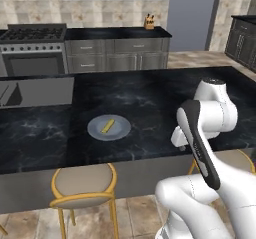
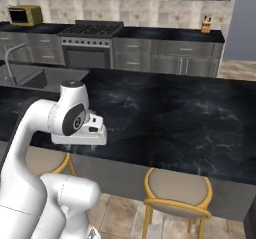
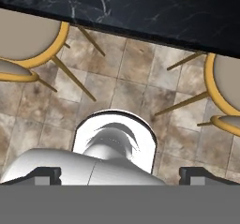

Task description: Retrieve the butter from the fridge and place it on a plate on the dining table. Then retrieve the butter knife by the fridge and place it near the plate.

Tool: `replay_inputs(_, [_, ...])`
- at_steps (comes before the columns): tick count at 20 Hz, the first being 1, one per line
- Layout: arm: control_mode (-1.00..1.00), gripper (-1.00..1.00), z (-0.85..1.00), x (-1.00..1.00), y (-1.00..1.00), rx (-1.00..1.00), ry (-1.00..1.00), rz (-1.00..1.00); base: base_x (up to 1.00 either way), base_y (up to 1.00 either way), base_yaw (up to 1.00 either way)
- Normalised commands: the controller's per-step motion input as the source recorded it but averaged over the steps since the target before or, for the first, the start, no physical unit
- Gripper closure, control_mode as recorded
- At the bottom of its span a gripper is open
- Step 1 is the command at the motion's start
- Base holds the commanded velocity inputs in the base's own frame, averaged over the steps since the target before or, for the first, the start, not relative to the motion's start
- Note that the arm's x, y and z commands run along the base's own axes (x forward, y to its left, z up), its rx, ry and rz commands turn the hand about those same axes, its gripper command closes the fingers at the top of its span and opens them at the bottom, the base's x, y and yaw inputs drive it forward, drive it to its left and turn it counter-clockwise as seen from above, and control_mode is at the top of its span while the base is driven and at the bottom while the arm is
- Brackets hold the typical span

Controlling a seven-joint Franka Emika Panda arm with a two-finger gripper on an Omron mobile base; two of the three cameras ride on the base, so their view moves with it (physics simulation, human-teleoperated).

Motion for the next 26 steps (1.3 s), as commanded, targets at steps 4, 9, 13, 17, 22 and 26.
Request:
replay_inputs(4, [1.00,-1.00,0.00,0.00,0.00,0.00,0.00,0.00,-0.58,0.35,-0.18])
replay_inputs(9, [1.00,-1.00,0.00,0.00,0.00,0.00,0.00,0.00,-0.61,-0.18,-0.13])
replay_inputs(13, [1.00,-1.00,0.00,0.00,0.00,0.00,0.00,0.00,-0.46,-0.98,-0.02])
replay_inputs(17, [1.00,-1.00,0.00,0.00,0.00,0.00,0.00,0.00,-0.09,-1.00,0.00])
replay_inputs(22, [1.00,-1.00,0.00,0.00,0.00,0.00,0.00,0.00,-0.02,-1.00,0.00])
replay_inputs(26, [1.00,-1.00,0.00,0.00,0.00,0.00,0.00,0.00,0.00,-1.00,0.00])
